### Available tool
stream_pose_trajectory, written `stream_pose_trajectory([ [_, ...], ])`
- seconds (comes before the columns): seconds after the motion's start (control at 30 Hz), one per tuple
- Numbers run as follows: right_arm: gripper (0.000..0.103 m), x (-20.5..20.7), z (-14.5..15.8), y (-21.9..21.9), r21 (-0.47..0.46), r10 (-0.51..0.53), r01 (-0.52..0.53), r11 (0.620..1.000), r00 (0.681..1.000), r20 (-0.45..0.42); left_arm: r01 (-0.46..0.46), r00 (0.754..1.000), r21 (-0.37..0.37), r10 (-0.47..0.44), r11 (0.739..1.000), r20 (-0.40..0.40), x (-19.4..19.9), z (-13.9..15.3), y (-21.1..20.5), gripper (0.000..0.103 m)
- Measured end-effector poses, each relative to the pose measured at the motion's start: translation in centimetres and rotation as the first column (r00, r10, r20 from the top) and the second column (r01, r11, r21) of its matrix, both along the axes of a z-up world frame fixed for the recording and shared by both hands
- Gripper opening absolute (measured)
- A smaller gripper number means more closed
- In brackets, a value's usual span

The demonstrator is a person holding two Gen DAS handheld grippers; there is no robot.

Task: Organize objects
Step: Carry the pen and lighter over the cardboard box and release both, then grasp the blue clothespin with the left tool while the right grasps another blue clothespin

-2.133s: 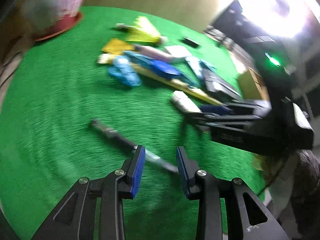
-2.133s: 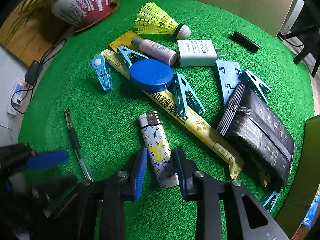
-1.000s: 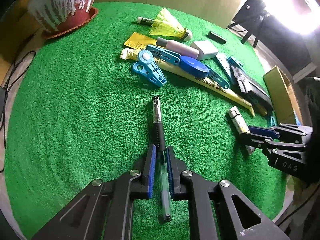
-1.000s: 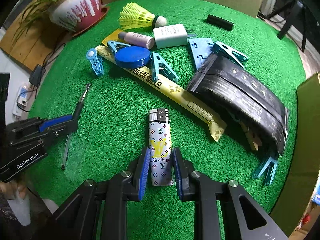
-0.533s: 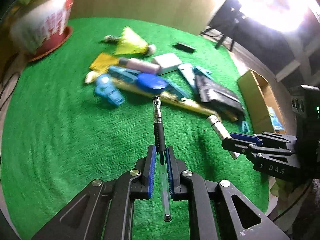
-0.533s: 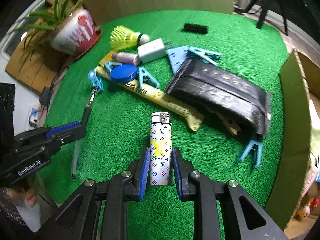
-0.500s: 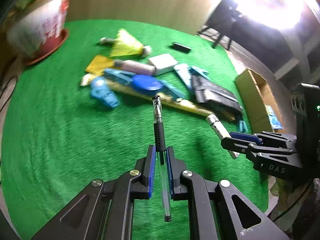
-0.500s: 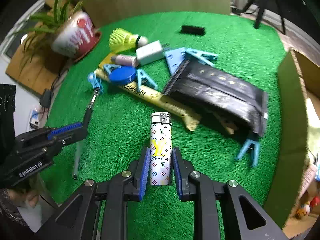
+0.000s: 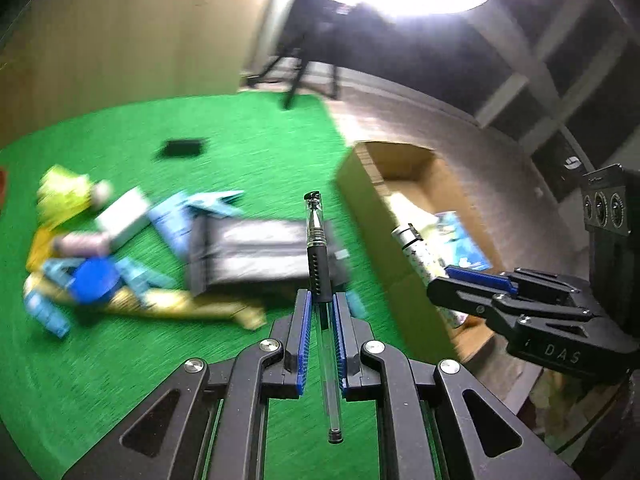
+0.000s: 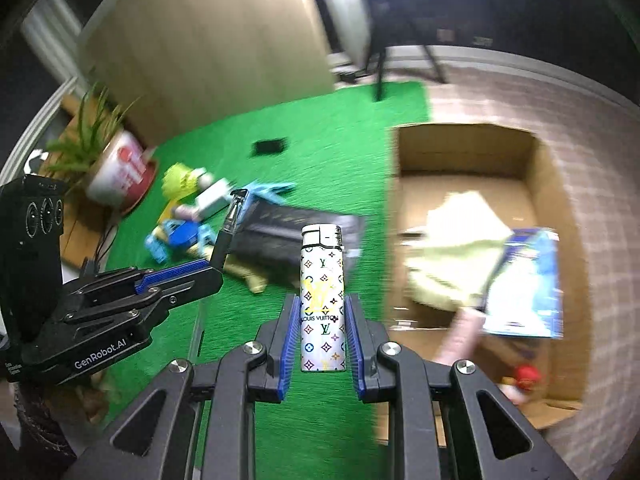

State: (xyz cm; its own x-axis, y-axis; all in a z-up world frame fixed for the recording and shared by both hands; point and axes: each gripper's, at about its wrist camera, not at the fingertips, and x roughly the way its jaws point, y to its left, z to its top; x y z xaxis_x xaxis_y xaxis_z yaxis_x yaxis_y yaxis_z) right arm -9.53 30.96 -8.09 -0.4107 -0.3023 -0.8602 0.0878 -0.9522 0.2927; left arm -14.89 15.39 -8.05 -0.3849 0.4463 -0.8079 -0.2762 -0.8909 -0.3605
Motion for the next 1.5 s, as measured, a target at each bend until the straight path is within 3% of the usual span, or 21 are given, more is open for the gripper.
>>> stream_pose_trajectory([
  [0.33, 0.021, 0.8, -0.8, 8.6, 0.0, -0.165, 0.165, 0.986, 0.986, 0.014, 0.147, 0.989, 0.029, -0.147, 0.989, 0.017, -3.6, -1.0, 10.9, 0.011],
  [0.67, 0.021, 0.3, -2.9, 12.0, 0.019, -0.214, 0.213, 0.977, 0.975, 0.058, 0.187, 0.981, 0.003, -0.187, 0.982, 0.044, -4.8, -3.1, 15.2, 0.011],
  [0.93, 0.021, 0.0, -3.1, 12.0, 0.035, -0.201, 0.199, 0.979, 0.978, 0.054, 0.18, 0.983, -0.011, -0.179, 0.984, 0.039, -5.1, -3.3, 15.7, 0.013],
  [1.0, 0.029, 0.0, -2.9, 11.9, 0.057, -0.207, 0.204, 0.977, 0.977, 0.047, 0.168, 0.985, 0.001, -0.168, 0.986, 0.035, -5.0, -2.9, 15.2, 0.018],
  [1.03, 0.04, -0.1, -2.8, 11.8, 0.063, -0.21, 0.207, 0.976, 0.977, 0.044, 0.165, 0.986, 0.003, -0.165, 0.986, 0.029, -4.9, -2.7, 15.0, 0.018],
  [1.07, 0.046, 0.0, -2.6, 11.7, 0.064, -0.213, 0.211, 0.975, 0.976, 0.034, 0.16, 0.987, -0.004, -0.16, 0.987, 0.022, -4.9, -2.4, 14.7, 0.018],
  [1.1, 0.047, 0.0, -2.4, 11.7, 0.063, -0.214, 0.212, 0.975, 0.976, 0.027, 0.158, 0.987, -0.005, -0.158, 0.987, 0.013, -4.8, -2.2, 14.4, 0.018],
  [1.3, 0.047, -0.2, -1.9, 10.6, 0.05, -0.202, 0.2, 0.978, 0.979, 0.024, 0.131, 0.991, -0.012, -0.131, 0.991, -0.01, -4.2, -1.2, 12.6, 0.018],
  [1.5, 0.047, -0.6, -1.0, 8.4, 0.027, -0.169, 0.169, 0.985, 0.986, -0.002, 0.053, 0.998, -0.031, -0.054, 0.998, -0.025, -3.7, -0.6, 7.9, 0.018],
])
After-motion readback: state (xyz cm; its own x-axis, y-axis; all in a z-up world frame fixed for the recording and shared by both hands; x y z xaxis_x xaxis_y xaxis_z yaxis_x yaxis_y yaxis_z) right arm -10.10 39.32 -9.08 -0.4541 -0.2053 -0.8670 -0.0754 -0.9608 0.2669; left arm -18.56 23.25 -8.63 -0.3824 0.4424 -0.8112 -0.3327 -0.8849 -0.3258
